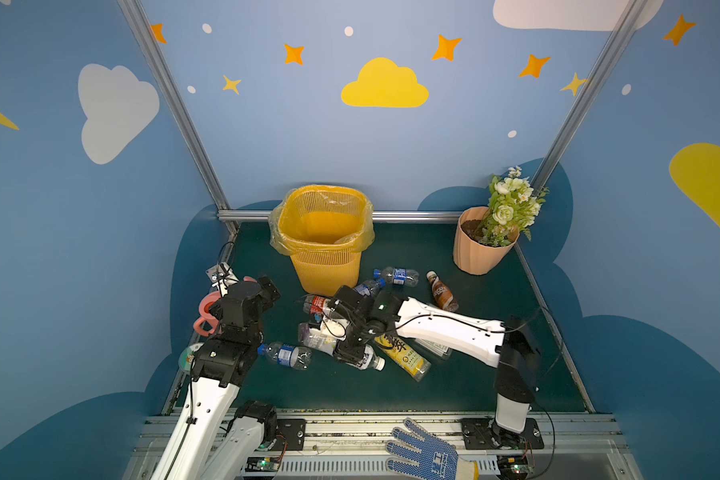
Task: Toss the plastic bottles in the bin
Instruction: 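Grasp the clear flower-print bottle with the right gripper and lift, then swing the held bottle over the bin and open the right gripper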
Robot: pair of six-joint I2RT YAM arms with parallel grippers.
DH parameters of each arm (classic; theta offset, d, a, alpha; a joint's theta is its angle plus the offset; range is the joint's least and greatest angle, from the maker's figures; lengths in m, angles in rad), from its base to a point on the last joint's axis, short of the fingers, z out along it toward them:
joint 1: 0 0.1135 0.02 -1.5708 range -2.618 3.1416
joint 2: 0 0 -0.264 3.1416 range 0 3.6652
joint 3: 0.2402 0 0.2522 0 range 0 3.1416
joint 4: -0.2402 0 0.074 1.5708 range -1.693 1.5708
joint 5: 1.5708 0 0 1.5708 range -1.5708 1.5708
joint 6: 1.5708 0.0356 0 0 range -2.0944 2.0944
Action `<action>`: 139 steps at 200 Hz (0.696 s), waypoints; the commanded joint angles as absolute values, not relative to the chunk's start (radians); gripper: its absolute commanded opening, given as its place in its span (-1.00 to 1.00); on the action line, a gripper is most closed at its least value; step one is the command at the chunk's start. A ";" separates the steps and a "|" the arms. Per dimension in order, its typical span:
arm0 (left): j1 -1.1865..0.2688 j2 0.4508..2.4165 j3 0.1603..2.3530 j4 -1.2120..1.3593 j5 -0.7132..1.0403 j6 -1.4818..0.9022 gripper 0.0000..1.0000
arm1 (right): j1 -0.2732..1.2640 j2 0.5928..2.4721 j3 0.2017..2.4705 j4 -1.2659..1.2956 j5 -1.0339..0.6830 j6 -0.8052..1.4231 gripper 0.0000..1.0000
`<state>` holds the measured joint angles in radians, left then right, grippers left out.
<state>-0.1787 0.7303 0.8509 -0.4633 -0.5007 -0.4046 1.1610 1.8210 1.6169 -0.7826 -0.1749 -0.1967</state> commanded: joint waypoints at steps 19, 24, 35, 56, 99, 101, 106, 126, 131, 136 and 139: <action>-0.175 0.709 0.818 -0.448 -0.492 -0.407 1.00 | 1.097 1.591 1.516 -0.549 -0.126 -0.147 0.19; -0.175 0.710 0.813 -0.449 -0.491 -0.411 1.00 | 1.091 1.563 1.497 -0.509 -0.102 -0.140 0.18; -0.174 0.711 0.802 -0.450 -0.485 -0.420 1.00 | 1.074 1.499 1.459 -0.418 -0.069 -0.149 0.18; -0.175 0.712 0.782 -0.449 -0.471 -0.450 1.00 | 1.024 1.404 1.426 -0.274 -0.044 -0.155 0.18; -0.175 0.711 0.737 -0.447 -0.439 -0.529 1.00 | 0.955 1.287 1.429 -0.011 -0.016 -0.213 0.18; -0.175 0.710 0.737 -0.448 -0.439 -0.531 1.00 | 0.953 1.284 1.432 0.000 -0.016 -0.216 0.18; -0.174 0.714 0.736 -0.454 -0.439 -0.538 1.00 | 0.949 1.278 1.438 0.022 -0.015 -0.223 0.18; -0.174 0.711 0.730 -0.476 -0.454 -0.565 1.00 | 0.939 1.258 1.461 0.141 -0.018 -0.244 0.15; -0.175 0.710 0.727 -0.478 -0.457 -0.571 1.00 | 0.939 1.255 1.461 0.177 -0.022 -0.245 0.15; -0.175 0.708 0.725 -0.477 -0.457 -0.574 1.00 | 0.936 1.253 1.462 0.207 -0.028 -0.247 0.15; -0.175 0.705 0.722 -0.477 -0.457 -0.578 1.00 | 0.934 1.252 1.464 0.228 -0.033 -0.247 0.15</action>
